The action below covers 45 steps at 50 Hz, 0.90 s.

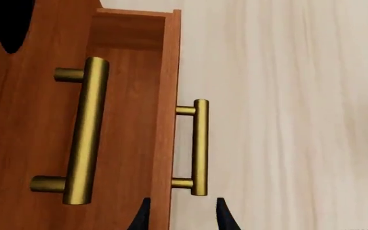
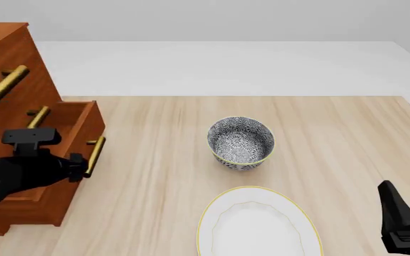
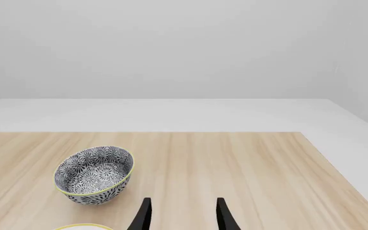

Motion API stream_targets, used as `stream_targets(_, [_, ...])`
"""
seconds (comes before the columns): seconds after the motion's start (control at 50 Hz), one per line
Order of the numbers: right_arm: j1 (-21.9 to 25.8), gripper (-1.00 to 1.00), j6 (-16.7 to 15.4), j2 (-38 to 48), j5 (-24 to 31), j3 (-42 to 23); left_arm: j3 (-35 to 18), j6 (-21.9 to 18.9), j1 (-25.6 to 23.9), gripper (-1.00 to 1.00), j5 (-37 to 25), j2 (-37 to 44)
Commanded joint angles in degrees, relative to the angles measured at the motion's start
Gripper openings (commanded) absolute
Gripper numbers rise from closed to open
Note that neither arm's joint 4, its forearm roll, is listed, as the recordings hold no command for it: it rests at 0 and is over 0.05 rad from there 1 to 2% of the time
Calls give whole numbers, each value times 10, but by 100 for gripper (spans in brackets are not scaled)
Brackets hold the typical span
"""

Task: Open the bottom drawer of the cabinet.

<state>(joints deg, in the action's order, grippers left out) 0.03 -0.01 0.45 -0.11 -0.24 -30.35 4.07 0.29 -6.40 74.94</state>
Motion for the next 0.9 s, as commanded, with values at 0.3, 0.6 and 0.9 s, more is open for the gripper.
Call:
stream_targets(0.3, [0,100,0,0,0,0,-9,24,-42,100,6,24])
stream_targets(0.6, [0,100,0,0,0,0,-31,35,-81,100,-4,26])
stream_targets(0.9, [0,100,0,0,0,0,-54,55,-137,100,0,40])
